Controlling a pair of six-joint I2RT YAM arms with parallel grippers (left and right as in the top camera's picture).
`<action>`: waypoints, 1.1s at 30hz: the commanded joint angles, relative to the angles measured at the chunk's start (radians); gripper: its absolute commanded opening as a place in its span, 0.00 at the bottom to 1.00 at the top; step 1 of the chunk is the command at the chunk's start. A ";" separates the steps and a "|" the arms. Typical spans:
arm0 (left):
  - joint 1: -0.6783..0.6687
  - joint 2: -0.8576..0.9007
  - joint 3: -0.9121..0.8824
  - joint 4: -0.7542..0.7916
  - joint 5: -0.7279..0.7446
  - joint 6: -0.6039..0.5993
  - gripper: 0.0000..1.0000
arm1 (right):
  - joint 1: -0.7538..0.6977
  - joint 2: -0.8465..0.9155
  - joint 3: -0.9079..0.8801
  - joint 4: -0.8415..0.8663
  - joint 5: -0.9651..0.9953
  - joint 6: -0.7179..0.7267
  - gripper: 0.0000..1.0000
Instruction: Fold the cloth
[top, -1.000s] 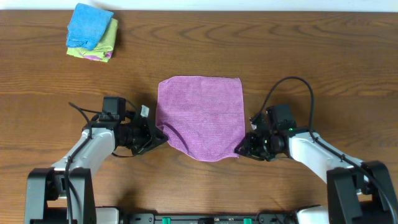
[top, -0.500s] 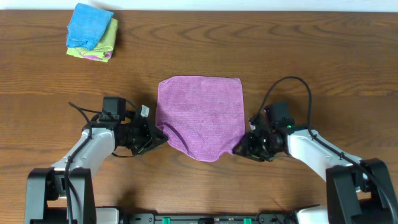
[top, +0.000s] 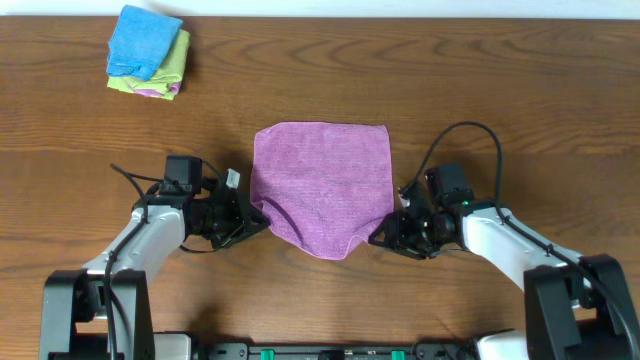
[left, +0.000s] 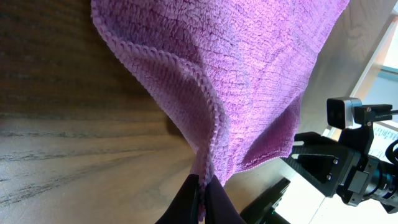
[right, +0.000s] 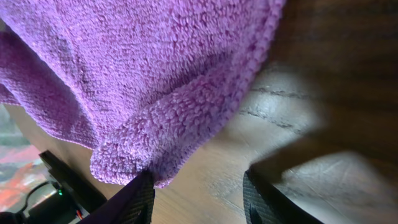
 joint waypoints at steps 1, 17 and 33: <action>-0.002 0.006 0.014 0.000 -0.005 0.027 0.06 | 0.006 0.040 -0.035 0.016 0.074 0.044 0.47; -0.002 0.006 0.014 0.000 -0.008 0.030 0.06 | 0.030 0.039 -0.034 0.174 -0.148 0.133 0.42; -0.002 0.006 0.014 0.000 -0.026 0.030 0.06 | 0.030 -0.030 -0.015 0.162 -0.161 0.132 0.40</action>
